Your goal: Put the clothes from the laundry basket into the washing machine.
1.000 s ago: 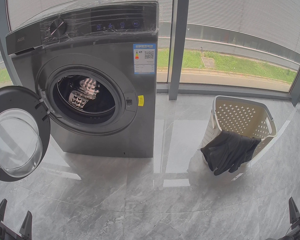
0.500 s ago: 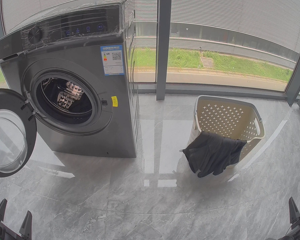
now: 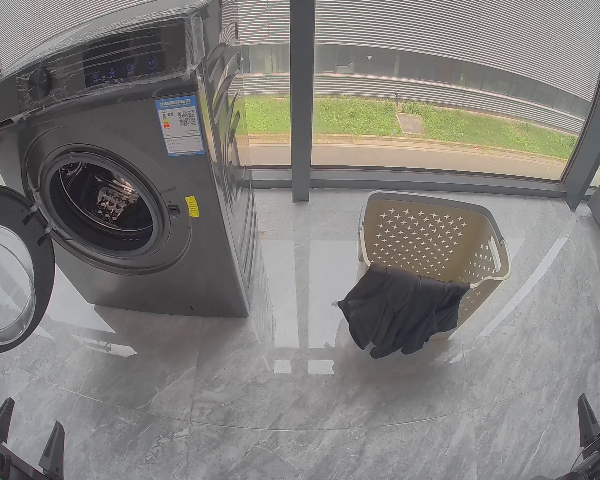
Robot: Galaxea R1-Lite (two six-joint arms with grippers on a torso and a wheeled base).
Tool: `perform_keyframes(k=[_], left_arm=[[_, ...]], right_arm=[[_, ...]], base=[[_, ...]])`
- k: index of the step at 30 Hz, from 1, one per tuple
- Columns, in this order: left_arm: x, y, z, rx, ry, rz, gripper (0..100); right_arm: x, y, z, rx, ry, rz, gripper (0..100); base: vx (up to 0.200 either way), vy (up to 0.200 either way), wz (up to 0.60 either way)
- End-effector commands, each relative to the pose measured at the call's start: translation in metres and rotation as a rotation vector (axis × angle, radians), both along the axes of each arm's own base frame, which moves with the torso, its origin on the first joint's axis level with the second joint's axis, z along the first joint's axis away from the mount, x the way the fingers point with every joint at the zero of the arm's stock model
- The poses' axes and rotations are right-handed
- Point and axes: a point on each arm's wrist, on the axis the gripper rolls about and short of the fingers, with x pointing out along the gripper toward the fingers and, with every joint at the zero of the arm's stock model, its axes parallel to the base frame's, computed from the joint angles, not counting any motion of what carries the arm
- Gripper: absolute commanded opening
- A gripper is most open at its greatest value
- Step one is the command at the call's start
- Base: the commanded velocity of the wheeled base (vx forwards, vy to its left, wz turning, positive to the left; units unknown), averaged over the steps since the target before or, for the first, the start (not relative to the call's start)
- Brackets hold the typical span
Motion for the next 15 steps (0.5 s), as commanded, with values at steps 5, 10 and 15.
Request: perform_keyframes(k=[5, 10, 15], left_arm=[[0.0001, 0.0, -0.0052, 0.0, 0.002, 0.001, 100], [0.0001, 0.0, -0.0052, 0.0, 0.002, 0.001, 100], [0.0001, 0.0, -0.0052, 0.0, 0.002, 0.001, 100]], right_arm=[[0.0001, 0.0, -0.0052, 0.0, 0.001, 0.0, 100], [0.0001, 0.0, -0.0052, 0.0, 0.001, 0.0, 100], [0.0001, 0.0, -0.0052, 0.0, 0.001, 0.0, 100]], base=[[0.0, 0.0, 0.0], [0.0, 0.0, 0.0], [0.0, 0.0, 0.0]])
